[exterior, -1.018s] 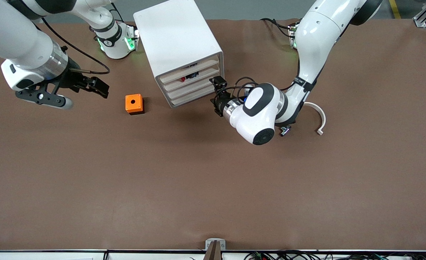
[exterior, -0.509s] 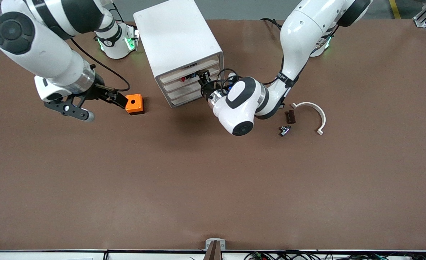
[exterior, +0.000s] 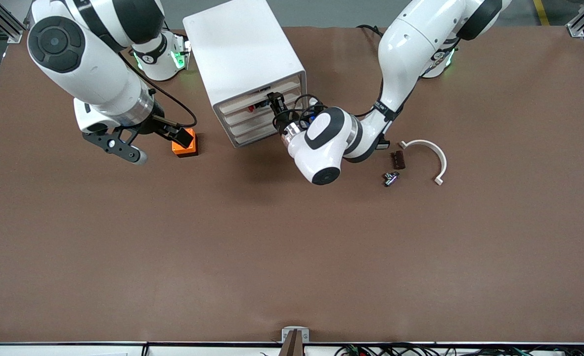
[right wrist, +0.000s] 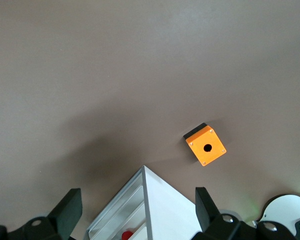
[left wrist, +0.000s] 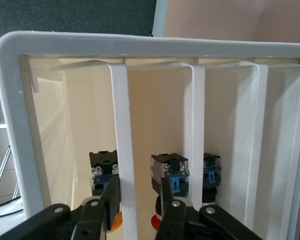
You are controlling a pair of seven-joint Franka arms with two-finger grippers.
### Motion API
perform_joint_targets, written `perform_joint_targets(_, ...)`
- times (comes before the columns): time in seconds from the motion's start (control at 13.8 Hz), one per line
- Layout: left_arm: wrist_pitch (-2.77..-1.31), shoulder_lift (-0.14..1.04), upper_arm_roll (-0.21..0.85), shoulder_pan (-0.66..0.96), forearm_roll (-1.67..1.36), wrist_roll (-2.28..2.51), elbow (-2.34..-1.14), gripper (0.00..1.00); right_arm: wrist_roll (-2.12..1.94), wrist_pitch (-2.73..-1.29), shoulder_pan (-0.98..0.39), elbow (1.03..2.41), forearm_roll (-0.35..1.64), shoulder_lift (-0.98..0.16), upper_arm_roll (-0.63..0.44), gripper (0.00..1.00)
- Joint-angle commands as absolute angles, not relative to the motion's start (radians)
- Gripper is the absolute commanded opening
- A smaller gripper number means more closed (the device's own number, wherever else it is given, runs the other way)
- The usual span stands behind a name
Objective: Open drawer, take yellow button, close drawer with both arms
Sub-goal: 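Pull the drawer open with the left gripper while the right gripper reaches over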
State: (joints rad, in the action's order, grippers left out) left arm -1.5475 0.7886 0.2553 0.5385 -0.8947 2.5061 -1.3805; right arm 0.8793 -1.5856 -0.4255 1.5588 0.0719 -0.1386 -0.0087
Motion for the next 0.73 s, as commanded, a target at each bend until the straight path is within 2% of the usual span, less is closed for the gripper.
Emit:
perform_joint_targets(0.0, -1.536, 0.805, 0.250, 0.551, -0.914, 2.525, -1.361, 0.13, 0.946, -1.586, -0.457, 1.546, 0.083, -0.144, -0.017, 1.00)
perform_joint_targets(0.07, -1.536, 0.805, 0.250, 0.552, -0.913, 2.525, -1.361, 0.00, 0.954, -1.586, -0.463, 1.545, 0.083, -0.149, -0.017, 1.00)
perform_joint_targets(0.65, -1.511, 0.801, 0.230, 0.465, -0.875, 2.526, -1.353, 0.00, 1.133, -1.632, -0.538, 1.543, 0.081, -0.170, -0.017, 1.00)
